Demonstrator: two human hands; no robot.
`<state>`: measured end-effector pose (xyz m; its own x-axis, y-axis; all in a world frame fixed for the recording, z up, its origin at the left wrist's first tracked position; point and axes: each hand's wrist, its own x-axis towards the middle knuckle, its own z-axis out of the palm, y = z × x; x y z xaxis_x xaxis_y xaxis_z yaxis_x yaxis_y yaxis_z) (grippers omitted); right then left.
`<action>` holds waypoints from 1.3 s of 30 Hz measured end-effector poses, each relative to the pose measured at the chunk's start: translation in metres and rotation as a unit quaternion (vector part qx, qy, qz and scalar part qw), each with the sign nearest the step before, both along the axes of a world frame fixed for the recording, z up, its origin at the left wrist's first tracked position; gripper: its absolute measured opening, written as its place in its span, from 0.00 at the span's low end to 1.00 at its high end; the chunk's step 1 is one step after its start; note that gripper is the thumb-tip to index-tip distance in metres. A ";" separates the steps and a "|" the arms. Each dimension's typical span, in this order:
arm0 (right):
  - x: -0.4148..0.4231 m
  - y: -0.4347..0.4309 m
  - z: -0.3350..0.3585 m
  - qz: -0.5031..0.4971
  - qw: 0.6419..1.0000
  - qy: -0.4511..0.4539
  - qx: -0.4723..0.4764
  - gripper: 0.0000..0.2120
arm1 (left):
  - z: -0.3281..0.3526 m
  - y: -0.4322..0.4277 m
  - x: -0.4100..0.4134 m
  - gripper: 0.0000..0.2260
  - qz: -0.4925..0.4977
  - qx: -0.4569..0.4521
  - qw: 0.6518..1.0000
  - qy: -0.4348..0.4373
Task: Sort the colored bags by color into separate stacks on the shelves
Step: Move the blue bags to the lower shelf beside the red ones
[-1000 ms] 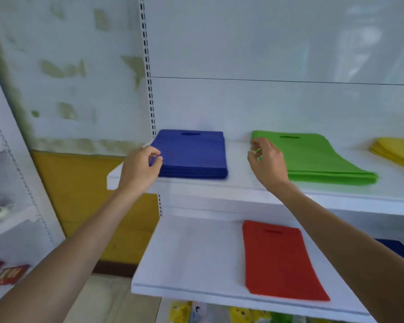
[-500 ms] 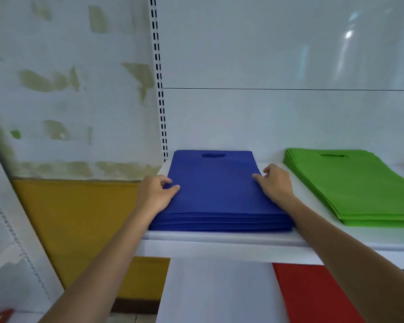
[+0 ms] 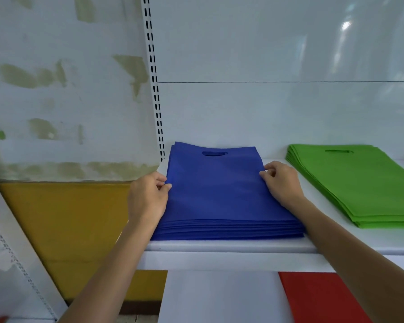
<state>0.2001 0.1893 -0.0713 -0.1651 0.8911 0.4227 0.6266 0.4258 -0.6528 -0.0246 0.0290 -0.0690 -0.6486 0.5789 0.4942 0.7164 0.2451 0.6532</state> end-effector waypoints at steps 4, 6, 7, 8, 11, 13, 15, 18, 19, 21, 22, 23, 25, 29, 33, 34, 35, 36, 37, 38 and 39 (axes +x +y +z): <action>0.000 -0.001 -0.001 0.019 0.995 0.010 0.095 0.04 | 0.001 -0.004 0.002 0.02 -0.001 0.024 0.999 0.047; 0.000 -0.001 -0.001 0.028 0.992 0.021 0.122 0.03 | 0.002 -0.005 0.003 0.02 -0.001 0.039 0.997 0.072; -0.001 -0.002 -0.001 0.031 0.991 0.034 0.123 0.03 | 0.003 -0.005 0.003 0.02 -0.002 0.045 0.996 0.078; -0.001 -0.004 0.001 0.034 0.991 0.051 0.120 0.04 | 0.004 -0.005 0.004 0.02 -0.004 0.050 0.996 0.080; 0.003 -0.015 0.013 0.053 0.986 0.089 0.132 0.13 | 0.010 -0.010 0.008 0.07 -0.036 0.066 0.992 0.102; 0.013 -0.023 0.028 0.060 0.979 0.079 0.178 0.19 | 0.018 -0.015 0.012 0.07 -0.075 0.070 0.985 0.140; 0.031 -0.029 0.044 0.053 0.968 0.043 0.240 0.20 | 0.029 -0.019 0.021 0.08 -0.106 0.056 0.978 0.172; 0.084 -0.040 0.062 0.022 0.961 0.020 0.275 0.17 | 0.043 -0.020 0.056 0.10 -0.149 0.034 0.975 0.161; 0.107 -0.046 0.064 0.005 0.962 0.024 0.272 0.15 | 0.046 -0.018 0.075 0.11 -0.165 0.034 0.974 0.153; 0.162 -0.060 0.065 -0.026 0.964 0.036 0.263 0.10 | 0.047 -0.012 0.120 0.12 -0.204 0.050 0.968 0.136; 0.193 -0.068 0.064 -0.039 0.964 0.038 0.261 0.09 | 0.047 -0.008 0.147 0.12 -0.227 0.060 0.963 0.130; 0.226 -0.078 0.061 -0.054 0.964 0.036 0.256 0.09 | 0.046 -0.004 0.177 0.12 -0.251 0.067 0.957 0.126; 0.298 -0.101 0.051 -0.103 0.967 0.021 0.230 0.11 | 0.040 0.005 0.245 0.13 -0.300 0.070 0.944 0.121; 0.440 -0.157 0.013 -0.232 0.961 0.001 0.153 0.15 | 0.011 0.016 0.385 0.14 -0.402 0.042 0.909 0.098; 0.562 -0.217 -0.030 -0.332 0.940 -0.001 0.078 0.16 | -0.035 0.013 0.513 0.15 -0.485 0.004 0.872 0.069; 0.587 -0.233 -0.041 -0.353 0.934 -0.003 0.061 0.16 | -0.049 0.011 0.542 0.15 -0.505 -0.010 0.861 0.064; 0.611 -0.247 -0.051 -0.374 0.926 -0.007 0.046 0.16 | -0.062 0.009 0.570 0.15 -0.527 -0.024 0.848 0.057; 0.632 -0.260 -0.061 -0.394 0.918 -0.011 0.033 0.16 | -0.074 0.007 0.596 0.15 -0.549 -0.038 0.833 0.049; 0.651 -0.270 -0.070 -0.411 0.911 -0.015 0.020 0.16 | -0.087 0.006 0.618 0.16 -0.569 -0.054 0.819 0.039; 0.667 -0.279 -0.078 -0.424 0.906 -0.018 0.007 0.16 | -0.100 0.005 0.637 0.16 -0.585 -0.069 0.808 0.031; 0.681 -0.284 -0.086 -0.432 0.901 -0.022 -0.005 0.16 | -0.112 0.004 0.652 0.16 -0.595 -0.083 0.799 0.024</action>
<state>0.8808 -0.0944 -0.1569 0.5766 0.6987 0.4234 0.7467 -0.2403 -0.6202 0.6274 0.0330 -0.1813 0.4284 0.8313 0.3542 0.5297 -0.5486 0.6469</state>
